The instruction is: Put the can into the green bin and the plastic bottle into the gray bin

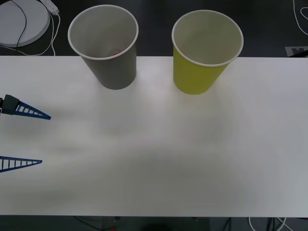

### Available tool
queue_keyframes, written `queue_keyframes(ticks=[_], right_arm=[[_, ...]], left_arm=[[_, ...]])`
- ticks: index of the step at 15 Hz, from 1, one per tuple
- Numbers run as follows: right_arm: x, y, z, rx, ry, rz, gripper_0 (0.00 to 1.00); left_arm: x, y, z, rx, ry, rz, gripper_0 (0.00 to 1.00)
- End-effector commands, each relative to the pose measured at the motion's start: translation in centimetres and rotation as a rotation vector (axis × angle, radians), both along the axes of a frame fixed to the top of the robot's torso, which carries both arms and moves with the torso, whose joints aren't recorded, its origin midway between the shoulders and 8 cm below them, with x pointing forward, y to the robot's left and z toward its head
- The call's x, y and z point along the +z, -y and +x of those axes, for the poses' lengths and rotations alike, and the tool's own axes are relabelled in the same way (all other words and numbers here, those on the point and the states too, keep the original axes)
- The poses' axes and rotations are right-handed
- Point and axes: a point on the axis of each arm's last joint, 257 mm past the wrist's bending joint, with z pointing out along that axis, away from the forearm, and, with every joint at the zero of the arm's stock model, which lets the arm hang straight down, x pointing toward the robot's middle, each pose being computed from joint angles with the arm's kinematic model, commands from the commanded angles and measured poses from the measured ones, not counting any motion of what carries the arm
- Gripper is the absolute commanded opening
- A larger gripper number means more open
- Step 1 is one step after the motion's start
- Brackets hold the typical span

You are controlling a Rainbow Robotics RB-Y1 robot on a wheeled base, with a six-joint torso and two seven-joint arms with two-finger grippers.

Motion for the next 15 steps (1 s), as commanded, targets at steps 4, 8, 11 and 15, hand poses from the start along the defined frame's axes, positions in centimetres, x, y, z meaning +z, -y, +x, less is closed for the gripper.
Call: queue_keyframes(ticks=[4, 8, 11, 15], right_arm=[[-1.6, 4.4, -1.6, 0.075, 0.022, -0.007, 1.0], [-3.0, 7.7, -4.1, 0.14, 0.047, -0.005, 1.0], [-4.4, 9.6, -6.7, 0.19, 0.059, 0.013, 1.0], [-6.2, 11.2, -11.3, 0.268, 0.092, 0.017, 1.0]], left_arm=[[0.0, 0.0, 0.0, 0.0, 0.0, 0.0, 1.0], [0.0, 0.0, 0.0, 0.0, 0.0, 0.0, 1.0], [0.0, 0.0, 0.0, 0.0, 0.0, 0.0, 1.0], [0.0, 0.0, 0.0, 0.0, 0.0, 0.0, 1.0]])
